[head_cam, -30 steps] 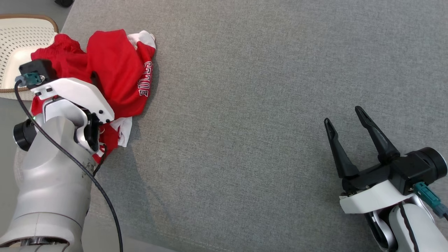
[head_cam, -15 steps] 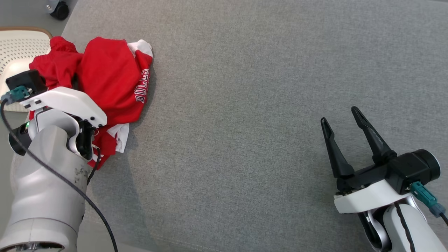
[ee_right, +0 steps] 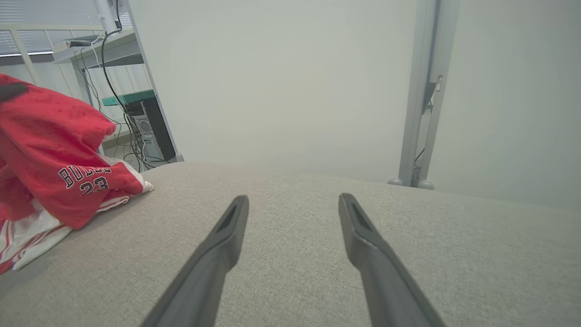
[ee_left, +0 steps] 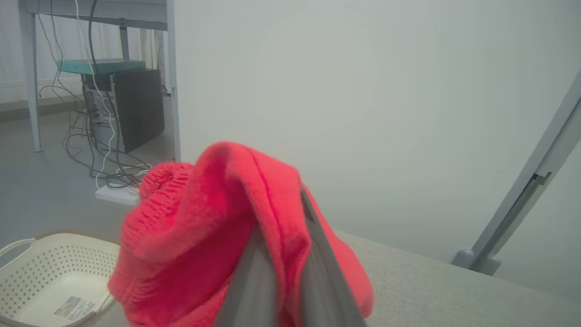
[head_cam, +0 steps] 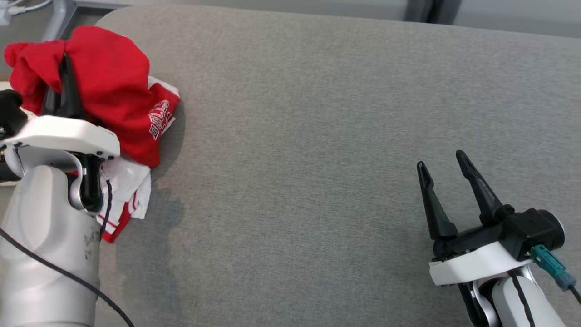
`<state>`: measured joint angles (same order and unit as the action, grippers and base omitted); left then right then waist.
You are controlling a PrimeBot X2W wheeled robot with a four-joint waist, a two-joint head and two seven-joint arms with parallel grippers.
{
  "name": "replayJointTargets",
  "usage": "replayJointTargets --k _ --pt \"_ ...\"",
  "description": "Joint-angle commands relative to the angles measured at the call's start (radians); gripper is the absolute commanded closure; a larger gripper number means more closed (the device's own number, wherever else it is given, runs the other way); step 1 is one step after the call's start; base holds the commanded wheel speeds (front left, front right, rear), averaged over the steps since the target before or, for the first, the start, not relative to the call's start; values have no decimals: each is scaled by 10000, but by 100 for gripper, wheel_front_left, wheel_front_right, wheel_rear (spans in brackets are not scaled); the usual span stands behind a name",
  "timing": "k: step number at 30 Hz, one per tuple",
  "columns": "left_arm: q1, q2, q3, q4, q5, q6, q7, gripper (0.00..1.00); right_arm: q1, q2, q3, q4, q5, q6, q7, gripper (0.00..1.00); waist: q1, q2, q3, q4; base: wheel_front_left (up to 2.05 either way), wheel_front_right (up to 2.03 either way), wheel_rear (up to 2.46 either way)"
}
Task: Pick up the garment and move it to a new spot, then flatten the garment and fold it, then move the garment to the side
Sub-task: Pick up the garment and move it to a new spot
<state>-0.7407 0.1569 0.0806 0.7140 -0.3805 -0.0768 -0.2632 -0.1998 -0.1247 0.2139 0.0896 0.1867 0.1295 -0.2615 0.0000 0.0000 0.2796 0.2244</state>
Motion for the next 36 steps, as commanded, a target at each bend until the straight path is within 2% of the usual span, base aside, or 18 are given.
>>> replayJointTargets --k 1,11,20,28,36 --pt "181 13 -8 -286 179 12 -14 100 77 21 1 33 63 23 -58 0 0 0 -219 -279 0 0 0" --pt "1425 -262 -637 -2938 957 -44 44 100 442 374 -8 91 243 23 -58 0 0 0 -958 -2063 0 0 0" --pt "1935 -594 -1565 -4457 1097 -82 685 100 622 531 -82 -8 237 23 -58 0 0 0 -1066 -3587 0 0 0" --pt "1732 -900 -2771 -4278 1217 -112 955 100 657 630 -128 -39 255 23 -58 0 0 0 -988 -4350 0 0 0" --pt "1642 -1009 -3799 -2905 1207 86 1199 100 457 696 -138 -119 283 23 -58 0 0 0 -594 -4614 0 0 0"
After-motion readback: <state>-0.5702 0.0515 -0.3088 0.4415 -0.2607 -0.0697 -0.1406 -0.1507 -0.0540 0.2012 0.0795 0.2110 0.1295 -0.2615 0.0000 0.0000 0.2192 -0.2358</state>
